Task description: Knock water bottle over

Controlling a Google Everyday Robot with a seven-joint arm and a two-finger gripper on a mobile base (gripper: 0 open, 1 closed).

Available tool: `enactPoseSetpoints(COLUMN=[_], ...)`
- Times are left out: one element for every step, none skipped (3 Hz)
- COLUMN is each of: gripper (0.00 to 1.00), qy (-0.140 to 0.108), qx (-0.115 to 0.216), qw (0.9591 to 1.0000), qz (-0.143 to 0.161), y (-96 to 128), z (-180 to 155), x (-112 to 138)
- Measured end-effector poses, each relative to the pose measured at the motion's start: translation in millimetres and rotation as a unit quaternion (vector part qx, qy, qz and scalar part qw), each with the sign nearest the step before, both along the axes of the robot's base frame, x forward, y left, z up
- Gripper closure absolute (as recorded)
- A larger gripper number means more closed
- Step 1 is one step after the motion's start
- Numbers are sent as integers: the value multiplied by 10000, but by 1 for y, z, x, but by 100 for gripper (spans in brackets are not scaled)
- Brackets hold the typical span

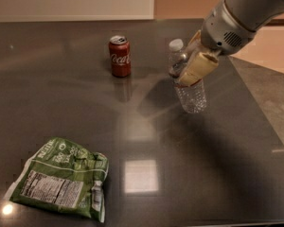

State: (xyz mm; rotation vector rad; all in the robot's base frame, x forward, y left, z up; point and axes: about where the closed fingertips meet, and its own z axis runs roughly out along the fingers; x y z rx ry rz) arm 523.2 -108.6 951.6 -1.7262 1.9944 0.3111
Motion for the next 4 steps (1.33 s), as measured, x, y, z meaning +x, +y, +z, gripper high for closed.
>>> enactPoseSetpoints(gripper=[100,100,100,82], qy=[243,337,365,390], qx=[-1106,-1911,-2338,-2651], qw=[9933,9805,9709,9623], qz=[234,319,361,456], y=[5,-2,-6,-6], z=[-18,-34,-42,-51], x=[-1,3,7,6])
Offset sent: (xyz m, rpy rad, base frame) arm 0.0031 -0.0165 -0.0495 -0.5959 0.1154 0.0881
